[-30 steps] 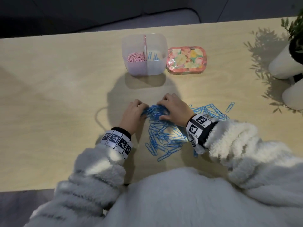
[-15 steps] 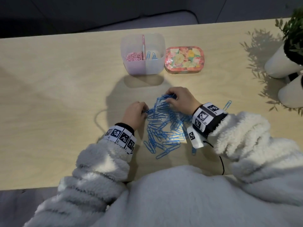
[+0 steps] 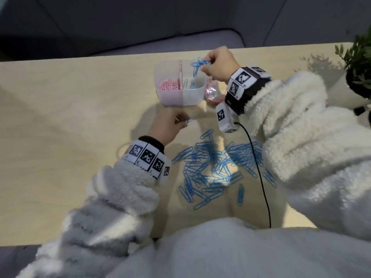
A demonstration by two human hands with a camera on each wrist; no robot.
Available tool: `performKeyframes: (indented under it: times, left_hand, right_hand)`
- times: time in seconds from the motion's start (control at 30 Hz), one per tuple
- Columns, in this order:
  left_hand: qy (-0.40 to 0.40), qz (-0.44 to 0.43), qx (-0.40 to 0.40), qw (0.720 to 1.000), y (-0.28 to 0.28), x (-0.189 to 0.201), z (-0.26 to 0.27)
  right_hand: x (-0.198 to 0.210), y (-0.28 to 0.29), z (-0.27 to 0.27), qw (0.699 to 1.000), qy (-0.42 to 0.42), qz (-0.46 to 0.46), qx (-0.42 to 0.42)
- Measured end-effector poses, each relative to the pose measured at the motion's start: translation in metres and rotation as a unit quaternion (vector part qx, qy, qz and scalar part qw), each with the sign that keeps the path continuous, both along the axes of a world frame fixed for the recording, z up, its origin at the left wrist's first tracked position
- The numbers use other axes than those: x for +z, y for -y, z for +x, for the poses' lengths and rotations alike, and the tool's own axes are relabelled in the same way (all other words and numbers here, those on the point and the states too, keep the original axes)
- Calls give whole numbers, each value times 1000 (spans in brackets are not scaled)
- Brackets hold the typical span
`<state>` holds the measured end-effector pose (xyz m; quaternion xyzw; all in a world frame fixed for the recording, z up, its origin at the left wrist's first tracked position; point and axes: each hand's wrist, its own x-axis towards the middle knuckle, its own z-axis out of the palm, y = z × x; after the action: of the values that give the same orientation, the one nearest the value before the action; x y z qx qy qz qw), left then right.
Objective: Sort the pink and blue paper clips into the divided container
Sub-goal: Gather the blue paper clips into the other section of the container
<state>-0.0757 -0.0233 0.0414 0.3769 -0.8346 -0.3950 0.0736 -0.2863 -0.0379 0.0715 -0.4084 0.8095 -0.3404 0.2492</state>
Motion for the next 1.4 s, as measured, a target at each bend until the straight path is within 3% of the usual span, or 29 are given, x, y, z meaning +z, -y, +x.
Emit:
performKeyframes:
  times: [0.1, 0.27, 0.5, 0.6, 0.7, 0.83, 0.93, 1.0, 1.1, 1.17, 1.27, 1.33, 1.4]
  left_hand:
    - [-44, -45, 25, 998, 26, 17, -23]
    - [-132, -31, 126, 983, 58, 21, -70]
    - [-127, 0, 201, 971, 79, 5, -107]
    - [-99, -10, 177, 979, 79, -3, -111]
    - [-46, -44, 134, 989, 76, -4, -111]
    - [-41, -45, 113, 992, 68, -3, -104]
    - [-79, -107, 83, 988, 46, 4, -89]
    - [-83, -141, 19, 986, 25, -1, -71]
    - [19, -95, -84, 992, -7, -25, -37]
    - [79, -67, -111, 988, -25, -42, -17]
    - [107, -80, -125, 983, -44, -56, 0]
    - [115, -97, -126, 981, -51, -58, 11]
    - [135, -102, -117, 979, -56, -58, 23]
  right_hand:
    - [0, 6, 10, 999, 23, 36, 4]
    - [2, -18, 9, 998, 61, -15, -19]
    - [-8, -127, -1, 980, 160, -75, -91]
    - [-29, -184, -9, 984, 133, -9, -116]
    - [-48, -238, -14, 989, 48, 70, -122]
    - [-68, -294, -21, 956, -39, 185, -226]
    - [-83, -310, -10, 946, -21, 240, -217]
    - [-90, -305, 2, 952, -18, 233, -200]
    - [-94, -279, 21, 970, -32, 174, -164]
    - [-96, -261, 32, 980, -34, 154, -124]
    - [-94, -246, 38, 991, -4, 129, -47]
    - [-91, -250, 25, 992, -6, 97, -82]
    - [-87, -263, 3, 977, -62, 118, -169]
